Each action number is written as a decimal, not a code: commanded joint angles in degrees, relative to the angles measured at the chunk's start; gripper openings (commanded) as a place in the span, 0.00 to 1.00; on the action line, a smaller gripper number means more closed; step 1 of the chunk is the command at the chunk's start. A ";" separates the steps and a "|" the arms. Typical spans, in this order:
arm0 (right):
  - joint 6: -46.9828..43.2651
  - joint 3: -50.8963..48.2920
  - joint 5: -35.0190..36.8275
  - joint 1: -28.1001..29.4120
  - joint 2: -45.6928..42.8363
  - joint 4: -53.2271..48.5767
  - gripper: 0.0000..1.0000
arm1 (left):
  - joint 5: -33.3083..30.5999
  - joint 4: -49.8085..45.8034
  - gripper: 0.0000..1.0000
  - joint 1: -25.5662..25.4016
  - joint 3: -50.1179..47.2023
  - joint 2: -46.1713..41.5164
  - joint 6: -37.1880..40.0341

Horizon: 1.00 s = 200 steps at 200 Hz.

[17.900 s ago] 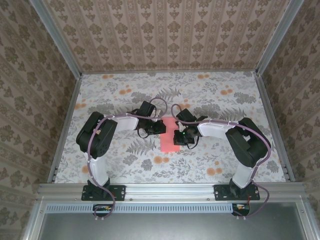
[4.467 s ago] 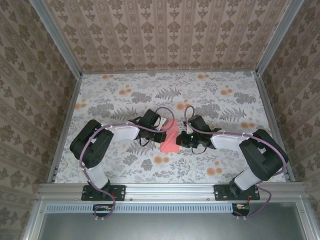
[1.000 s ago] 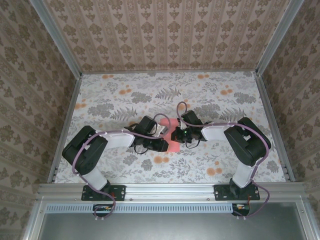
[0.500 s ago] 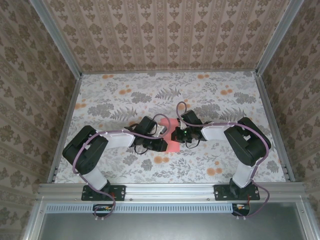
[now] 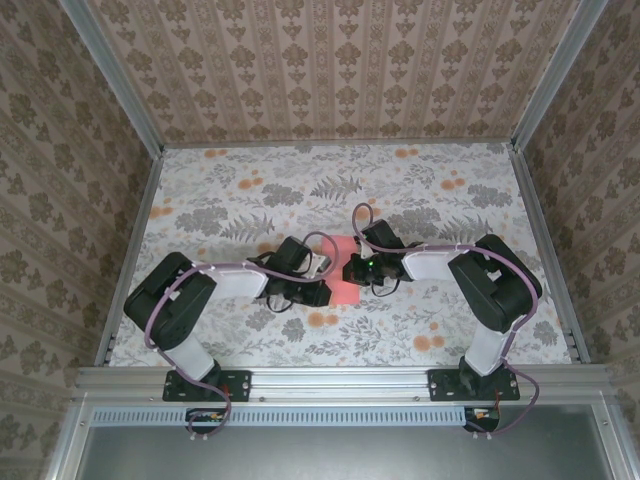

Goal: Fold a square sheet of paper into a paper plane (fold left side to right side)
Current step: Fold the triangle a second time at the center of the table.

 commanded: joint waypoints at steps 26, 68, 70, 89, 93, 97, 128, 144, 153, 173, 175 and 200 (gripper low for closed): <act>-1.43 -0.24 3.80 0.11 1.55 -6.31 0.00 | -1.33 -4.13 0.11 0.77 -4.15 -5.94 -1.64; -1.35 -0.14 3.66 0.11 1.59 -6.33 0.00 | 1.13 -4.30 0.13 1.18 -1.79 -9.12 -1.25; -1.35 -0.14 3.70 0.11 1.58 -6.36 0.00 | 1.21 -4.29 0.13 1.12 -1.72 -9.04 -1.15; -1.35 0.00 3.71 0.12 1.56 -6.37 0.00 | 1.53 -4.30 0.14 1.11 -0.18 -7.78 -0.41; -1.35 -0.04 3.71 0.11 1.59 -6.37 0.00 | 1.42 -4.26 0.14 1.13 0.18 -7.38 -0.19; -1.35 -0.05 3.70 0.11 1.59 -6.31 0.00 | 1.44 -4.42 0.15 1.16 0.57 -6.82 0.03; -1.35 0.04 3.53 0.11 1.69 -6.42 0.00 | 1.19 -4.26 0.15 1.12 2.93 -2.52 1.25; -1.35 0.04 3.53 0.11 1.70 -6.45 0.00 | 0.05 -4.42 0.15 1.15 3.61 -1.16 1.82; -1.35 0.04 3.50 0.11 1.70 -6.41 0.00 | -0.37 -4.62 0.15 1.18 3.88 -0.37 2.09; -1.35 0.13 3.52 0.11 1.71 -6.54 0.00 | -1.80 -5.21 0.15 1.10 4.03 0.73 2.35; -1.35 0.13 3.51 0.11 1.70 -6.54 0.00 | -1.98 -5.38 0.15 1.12 4.07 0.81 2.43; -1.44 0.31 3.50 0.11 1.26 -6.63 0.00 | -3.93 -6.76 0.15 1.13 3.73 1.38 2.62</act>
